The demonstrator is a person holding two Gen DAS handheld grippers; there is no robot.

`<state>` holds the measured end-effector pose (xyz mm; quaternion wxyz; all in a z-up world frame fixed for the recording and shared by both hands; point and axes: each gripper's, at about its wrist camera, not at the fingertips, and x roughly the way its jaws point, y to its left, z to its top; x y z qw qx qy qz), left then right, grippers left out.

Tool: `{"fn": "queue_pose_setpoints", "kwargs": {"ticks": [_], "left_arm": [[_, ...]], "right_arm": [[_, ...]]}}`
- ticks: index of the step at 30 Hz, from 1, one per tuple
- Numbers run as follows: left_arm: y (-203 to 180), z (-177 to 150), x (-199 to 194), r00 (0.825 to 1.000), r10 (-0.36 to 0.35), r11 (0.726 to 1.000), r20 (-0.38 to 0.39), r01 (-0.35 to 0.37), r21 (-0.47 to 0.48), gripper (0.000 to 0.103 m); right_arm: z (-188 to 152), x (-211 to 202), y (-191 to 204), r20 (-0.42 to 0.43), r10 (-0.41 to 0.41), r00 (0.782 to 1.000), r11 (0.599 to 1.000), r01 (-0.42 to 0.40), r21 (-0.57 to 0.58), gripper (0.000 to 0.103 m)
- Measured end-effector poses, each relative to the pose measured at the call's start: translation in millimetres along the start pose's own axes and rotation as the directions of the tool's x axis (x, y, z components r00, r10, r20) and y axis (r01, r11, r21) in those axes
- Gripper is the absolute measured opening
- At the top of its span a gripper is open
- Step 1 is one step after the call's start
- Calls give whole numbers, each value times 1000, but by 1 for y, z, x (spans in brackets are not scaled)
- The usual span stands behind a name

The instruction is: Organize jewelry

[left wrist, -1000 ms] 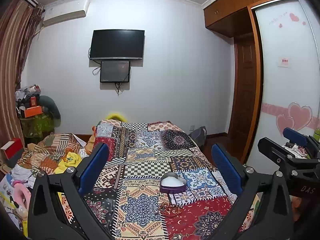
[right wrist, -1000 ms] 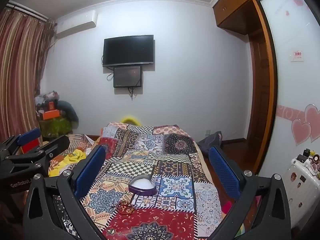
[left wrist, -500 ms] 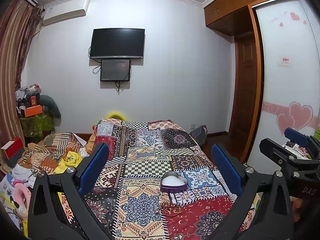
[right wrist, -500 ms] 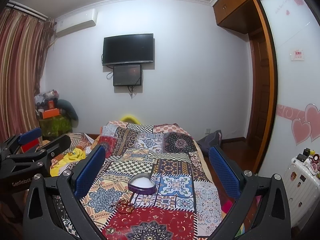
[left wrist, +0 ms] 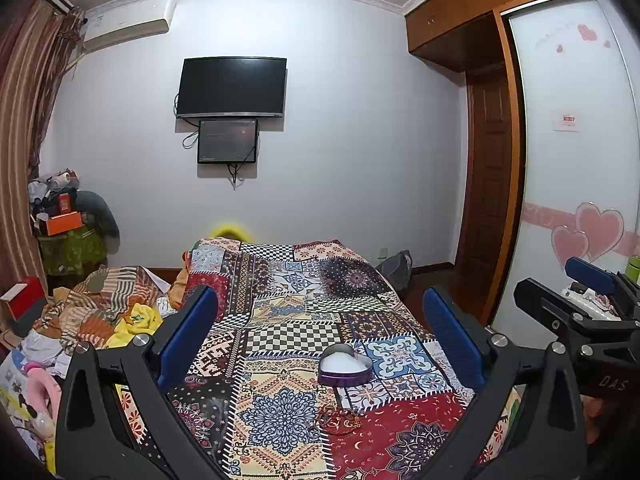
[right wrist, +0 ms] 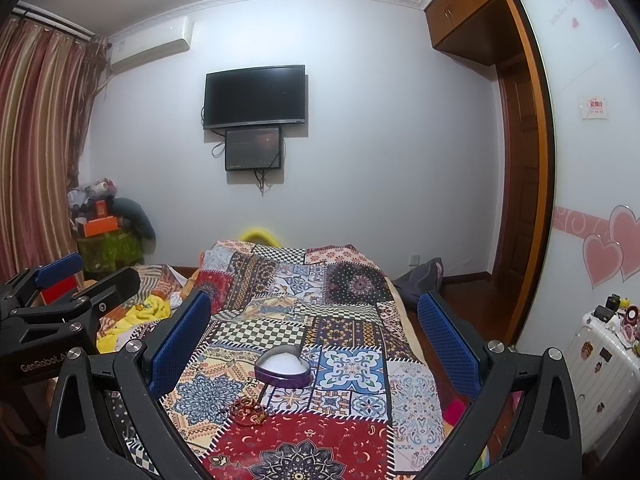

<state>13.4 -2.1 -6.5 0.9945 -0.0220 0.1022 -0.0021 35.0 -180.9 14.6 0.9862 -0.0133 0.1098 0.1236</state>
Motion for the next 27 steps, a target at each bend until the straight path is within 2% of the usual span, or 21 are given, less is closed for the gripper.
{"fn": "queue_pose_setpoints", "kwargs": {"ticks": [27], "left_arm": [[0, -2, 4, 1000, 0, 1000, -5, 0, -1, 103]], "right_arm": [[1, 4, -2, -18, 1, 1000, 1000, -1, 12, 103]]}}
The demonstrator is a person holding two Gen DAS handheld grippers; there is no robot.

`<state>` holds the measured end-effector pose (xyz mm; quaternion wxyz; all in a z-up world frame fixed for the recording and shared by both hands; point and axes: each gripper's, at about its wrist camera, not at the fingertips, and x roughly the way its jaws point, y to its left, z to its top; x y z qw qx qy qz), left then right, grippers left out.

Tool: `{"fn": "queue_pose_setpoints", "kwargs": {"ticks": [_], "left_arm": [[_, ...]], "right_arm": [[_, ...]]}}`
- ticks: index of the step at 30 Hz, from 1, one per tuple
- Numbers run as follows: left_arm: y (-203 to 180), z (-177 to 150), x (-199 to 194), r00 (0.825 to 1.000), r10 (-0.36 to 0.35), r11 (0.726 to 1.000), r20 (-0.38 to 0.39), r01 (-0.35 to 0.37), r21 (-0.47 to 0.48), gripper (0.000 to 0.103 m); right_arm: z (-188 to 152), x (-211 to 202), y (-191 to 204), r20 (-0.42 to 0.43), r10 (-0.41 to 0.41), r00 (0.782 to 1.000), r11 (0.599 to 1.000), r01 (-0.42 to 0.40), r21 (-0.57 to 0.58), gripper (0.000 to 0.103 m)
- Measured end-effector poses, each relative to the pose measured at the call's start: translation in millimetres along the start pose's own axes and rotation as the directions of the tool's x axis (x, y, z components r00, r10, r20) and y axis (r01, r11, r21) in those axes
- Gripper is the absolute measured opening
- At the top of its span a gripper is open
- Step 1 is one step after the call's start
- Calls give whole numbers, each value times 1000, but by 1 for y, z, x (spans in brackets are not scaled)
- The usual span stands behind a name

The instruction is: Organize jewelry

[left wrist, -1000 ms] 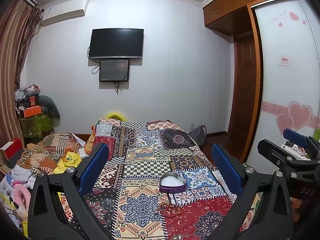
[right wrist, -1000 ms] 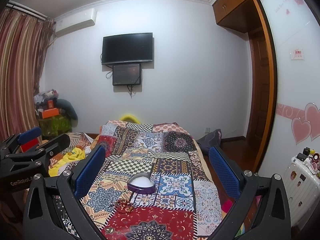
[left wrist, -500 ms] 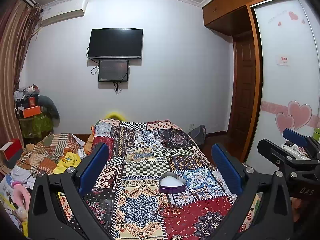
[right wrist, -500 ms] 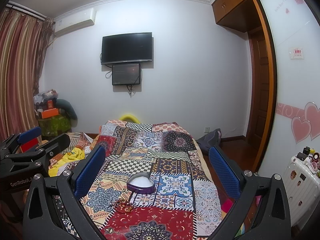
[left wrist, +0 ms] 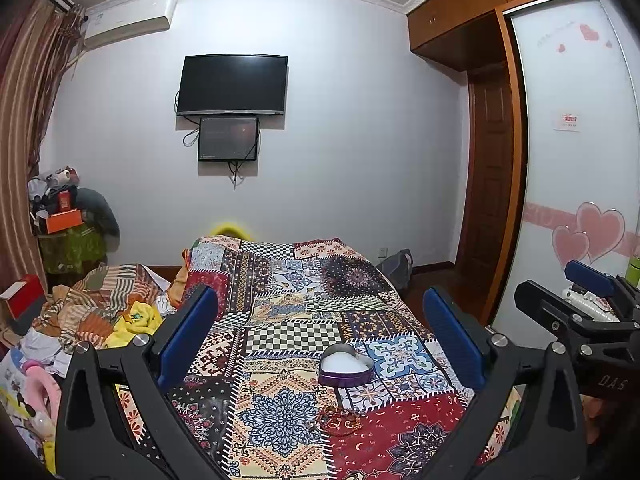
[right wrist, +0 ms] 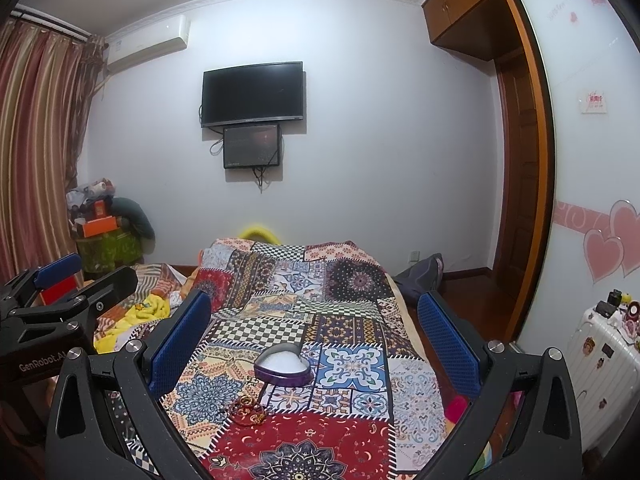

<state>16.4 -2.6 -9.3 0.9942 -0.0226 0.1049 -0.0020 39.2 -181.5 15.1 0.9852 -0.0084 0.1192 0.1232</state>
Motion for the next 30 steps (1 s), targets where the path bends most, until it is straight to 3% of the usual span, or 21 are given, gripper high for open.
{"fn": "queue_pose_setpoints", "kwargs": {"ticks": [9, 19, 26, 28, 30], "left_arm": [[8, -4, 16, 999, 13, 1000, -30, -13, -14, 103], [37, -25, 64, 988, 50, 997, -147, -57, -47, 103], [61, -56, 102, 959, 98, 993, -267, -114, -43, 102], [66, -67, 113, 945, 100, 993, -310, -114, -28, 100], [68, -77, 123, 931, 99, 994, -351, -111, -16, 90]], "right_arm": [[-3, 12, -1, -35, -8, 999, 1000, 8, -1, 103], [-28, 57, -3, -150, -42, 988, 998, 36, -41, 103], [-55, 99, -13, -307, -26, 951, 999, 18, -31, 102], [-63, 109, -15, -343, -24, 939, 999, 15, -31, 102], [-72, 118, -16, -384, -9, 923, 1000, -2, -28, 101]]}}
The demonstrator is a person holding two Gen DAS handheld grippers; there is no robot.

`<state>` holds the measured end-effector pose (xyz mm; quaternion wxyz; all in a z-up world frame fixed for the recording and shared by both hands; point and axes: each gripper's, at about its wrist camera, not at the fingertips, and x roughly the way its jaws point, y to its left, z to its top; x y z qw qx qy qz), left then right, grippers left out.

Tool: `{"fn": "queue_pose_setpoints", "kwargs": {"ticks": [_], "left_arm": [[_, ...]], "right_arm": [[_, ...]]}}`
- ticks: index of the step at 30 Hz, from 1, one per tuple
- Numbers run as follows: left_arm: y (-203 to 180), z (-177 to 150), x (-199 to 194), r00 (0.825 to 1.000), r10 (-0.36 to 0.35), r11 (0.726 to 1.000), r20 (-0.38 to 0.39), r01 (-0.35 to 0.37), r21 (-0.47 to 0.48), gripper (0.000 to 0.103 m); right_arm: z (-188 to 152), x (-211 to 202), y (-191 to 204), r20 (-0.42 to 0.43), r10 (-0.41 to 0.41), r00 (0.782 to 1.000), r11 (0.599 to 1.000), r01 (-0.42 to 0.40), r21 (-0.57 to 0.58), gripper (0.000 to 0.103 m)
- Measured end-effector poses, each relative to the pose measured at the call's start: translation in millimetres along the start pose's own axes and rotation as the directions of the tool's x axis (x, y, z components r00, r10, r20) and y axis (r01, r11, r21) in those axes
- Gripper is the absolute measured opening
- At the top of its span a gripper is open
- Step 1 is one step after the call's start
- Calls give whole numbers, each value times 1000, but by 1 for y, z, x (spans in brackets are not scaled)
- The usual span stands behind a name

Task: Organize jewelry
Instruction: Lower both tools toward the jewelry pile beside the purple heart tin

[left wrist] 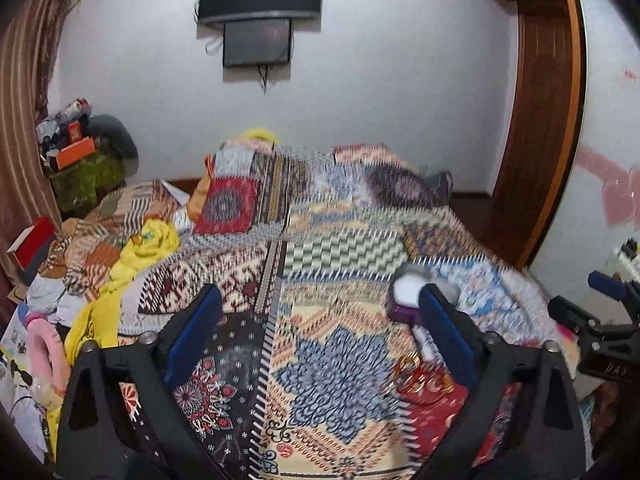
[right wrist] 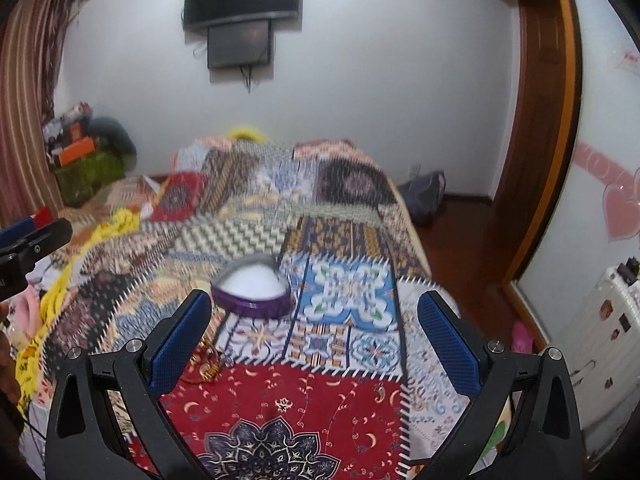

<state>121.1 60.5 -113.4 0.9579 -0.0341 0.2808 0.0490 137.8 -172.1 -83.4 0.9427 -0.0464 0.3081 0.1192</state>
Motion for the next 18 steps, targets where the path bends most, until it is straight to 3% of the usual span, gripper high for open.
{"fn": "queue_pose_setpoints", "kwargs": {"ticks": [5, 8, 11, 16, 18], "left_arm": [[5, -16, 34, 990, -50, 999, -131, 51, 7, 81], [6, -27, 52, 971, -101, 995, -217, 101, -9, 71], [2, -37, 66, 951, -138, 990, -278, 137, -21, 69], [-11, -48, 80, 927, -181, 982, -330, 190, -7, 68], [-17, -51, 82, 919, -192, 978, -344, 210, 13, 62]], "right_arm": [[-10, 34, 3, -102, 51, 994, 998, -55, -36, 84], [-19, 53, 6, -182, 107, 977, 993, -115, -37, 72], [-25, 70, 9, -249, 153, 956, 986, -165, -29, 60], [-32, 82, 18, -308, 196, 931, 976, -217, -35, 53], [-33, 83, 23, -321, 216, 922, 969, -242, -41, 51]]}}
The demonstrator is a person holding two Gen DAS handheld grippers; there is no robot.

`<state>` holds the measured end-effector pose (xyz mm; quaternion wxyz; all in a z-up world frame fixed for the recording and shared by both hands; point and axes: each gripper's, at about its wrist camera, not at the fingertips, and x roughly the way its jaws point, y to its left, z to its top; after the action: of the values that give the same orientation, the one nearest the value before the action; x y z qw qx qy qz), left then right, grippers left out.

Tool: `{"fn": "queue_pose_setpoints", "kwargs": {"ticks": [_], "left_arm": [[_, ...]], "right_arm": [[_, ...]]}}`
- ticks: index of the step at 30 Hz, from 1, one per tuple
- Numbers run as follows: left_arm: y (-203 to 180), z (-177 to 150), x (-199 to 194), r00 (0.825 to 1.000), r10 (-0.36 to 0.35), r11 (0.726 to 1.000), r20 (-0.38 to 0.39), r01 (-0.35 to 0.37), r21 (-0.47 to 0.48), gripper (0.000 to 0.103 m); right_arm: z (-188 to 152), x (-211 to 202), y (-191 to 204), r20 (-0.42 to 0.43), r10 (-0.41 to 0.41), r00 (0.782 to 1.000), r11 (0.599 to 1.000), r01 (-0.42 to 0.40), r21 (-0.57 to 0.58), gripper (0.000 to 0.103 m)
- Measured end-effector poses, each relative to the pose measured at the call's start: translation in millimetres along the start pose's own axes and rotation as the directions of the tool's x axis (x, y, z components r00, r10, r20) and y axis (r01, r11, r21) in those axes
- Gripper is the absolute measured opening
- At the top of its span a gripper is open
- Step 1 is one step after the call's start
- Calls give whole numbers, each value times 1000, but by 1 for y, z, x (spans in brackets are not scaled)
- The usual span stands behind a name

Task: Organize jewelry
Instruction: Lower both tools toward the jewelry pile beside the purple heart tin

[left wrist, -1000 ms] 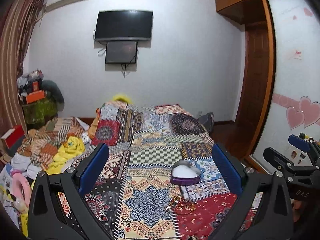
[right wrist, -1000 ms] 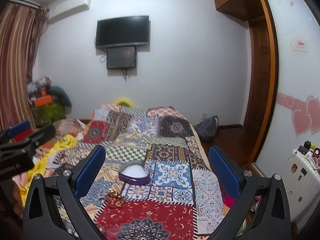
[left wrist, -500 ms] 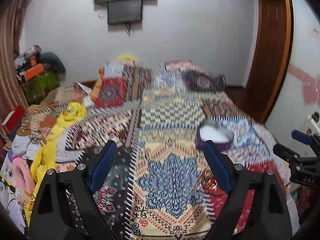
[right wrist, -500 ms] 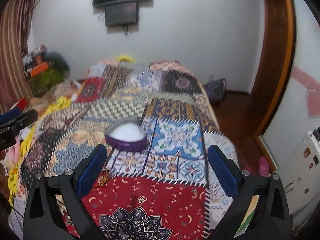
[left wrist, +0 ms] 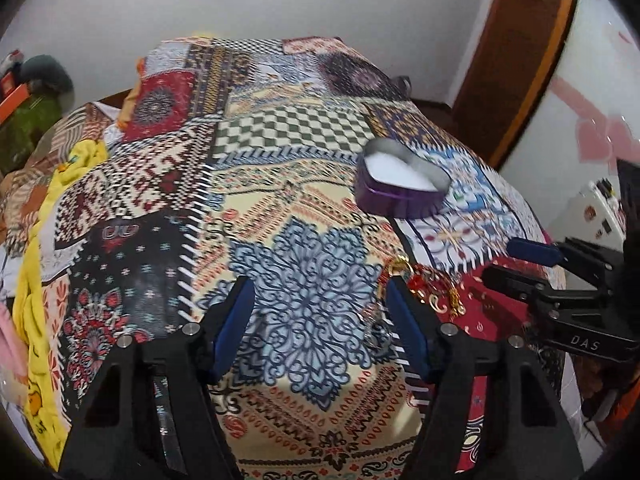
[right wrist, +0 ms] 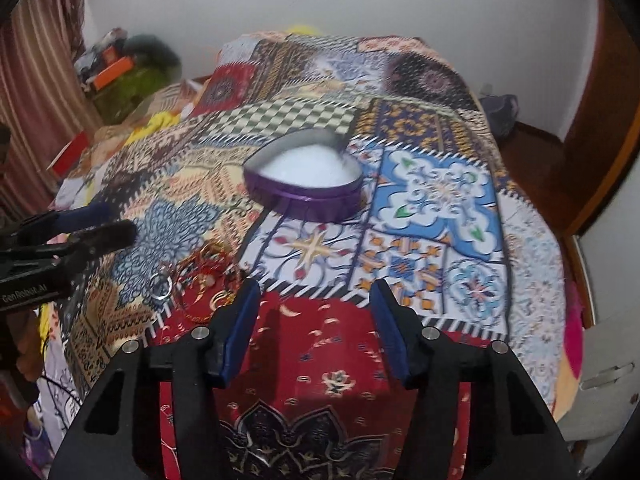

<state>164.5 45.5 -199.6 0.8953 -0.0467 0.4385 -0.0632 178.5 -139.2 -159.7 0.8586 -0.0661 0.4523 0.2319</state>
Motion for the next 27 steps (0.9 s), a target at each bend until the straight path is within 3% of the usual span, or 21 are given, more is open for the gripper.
{"fn": "queue_pose_setpoints", "kwargs": {"ticks": [5, 12, 14, 19, 22, 24, 27], "left_arm": [[-8, -2, 9, 999, -34, 999, -38, 36, 32, 51], [-13, -5, 20, 991, -105, 994, -87, 109, 33, 32], [-12, -6, 22, 988, -118, 992, -98, 121, 25, 30], [-11, -8, 27, 983, -142, 990, -112, 144, 7, 30], [-10, -9, 29, 983, -144, 989, -111, 145, 3, 22], [-9, -9, 29, 981, -160, 987, -110, 160, -6, 15], [-9, -9, 28, 981, -164, 986, -105, 163, -15, 15]], "right_arm": [[2, 11, 7, -38, 41, 998, 999, -43, -30, 36], [4, 23, 15, -60, 68, 996, 995, -72, -71, 27], [5, 26, 18, -66, 76, 995, 993, -81, -80, 21], [7, 31, 19, -70, 100, 993, 991, -106, -86, 17], [7, 34, 20, -71, 115, 991, 989, -121, -86, 9], [7, 34, 21, -64, 114, 991, 988, -120, -93, 9], [6, 34, 23, -60, 112, 992, 988, -118, -96, 9]]}}
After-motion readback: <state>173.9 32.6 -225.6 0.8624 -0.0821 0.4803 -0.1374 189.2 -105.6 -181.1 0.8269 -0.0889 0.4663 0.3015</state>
